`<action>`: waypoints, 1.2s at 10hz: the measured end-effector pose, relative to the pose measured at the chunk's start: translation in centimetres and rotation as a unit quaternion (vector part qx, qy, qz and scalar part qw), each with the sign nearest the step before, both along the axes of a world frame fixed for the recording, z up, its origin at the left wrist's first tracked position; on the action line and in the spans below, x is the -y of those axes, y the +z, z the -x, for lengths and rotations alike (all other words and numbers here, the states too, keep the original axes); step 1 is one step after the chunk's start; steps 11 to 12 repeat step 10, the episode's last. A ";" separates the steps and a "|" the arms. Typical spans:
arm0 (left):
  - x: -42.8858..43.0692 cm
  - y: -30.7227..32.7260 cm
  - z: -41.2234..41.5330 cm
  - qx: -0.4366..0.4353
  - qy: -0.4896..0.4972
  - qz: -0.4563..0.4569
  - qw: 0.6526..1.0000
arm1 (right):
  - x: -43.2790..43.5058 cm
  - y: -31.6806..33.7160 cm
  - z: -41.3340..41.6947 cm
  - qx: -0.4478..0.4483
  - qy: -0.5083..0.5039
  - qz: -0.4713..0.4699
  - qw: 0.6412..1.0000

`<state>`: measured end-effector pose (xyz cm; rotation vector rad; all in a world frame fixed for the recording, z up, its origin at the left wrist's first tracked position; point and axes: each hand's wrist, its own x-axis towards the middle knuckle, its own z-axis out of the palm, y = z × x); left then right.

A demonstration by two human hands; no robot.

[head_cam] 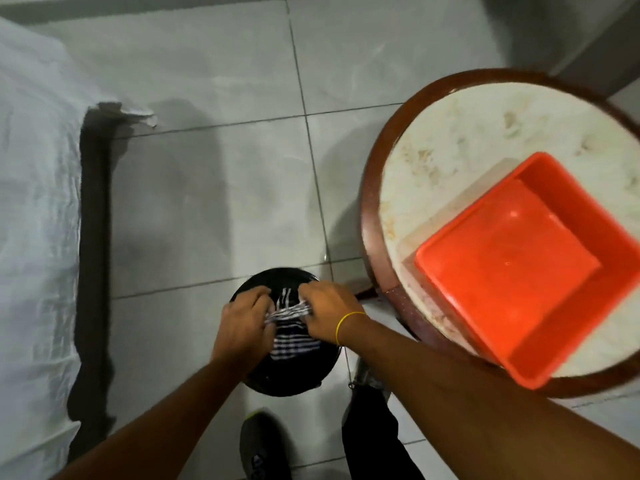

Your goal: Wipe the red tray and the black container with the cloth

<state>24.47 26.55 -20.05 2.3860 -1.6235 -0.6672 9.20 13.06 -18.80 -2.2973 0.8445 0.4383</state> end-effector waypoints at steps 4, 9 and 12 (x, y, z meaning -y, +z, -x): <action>14.9 27.8 5.3 0.032 -0.145 0.166 0.975 | 11.2 27.4 8.6 0.124 -0.137 0.109 0.977; 15.1 22.3 24.2 -0.074 -0.372 -0.058 0.923 | 11.1 18.0 29.4 -0.185 -0.119 0.129 0.967; 15.6 24.8 22.8 -0.037 -0.349 -0.026 0.936 | 10.5 21.2 28.9 -0.155 -0.151 0.145 0.966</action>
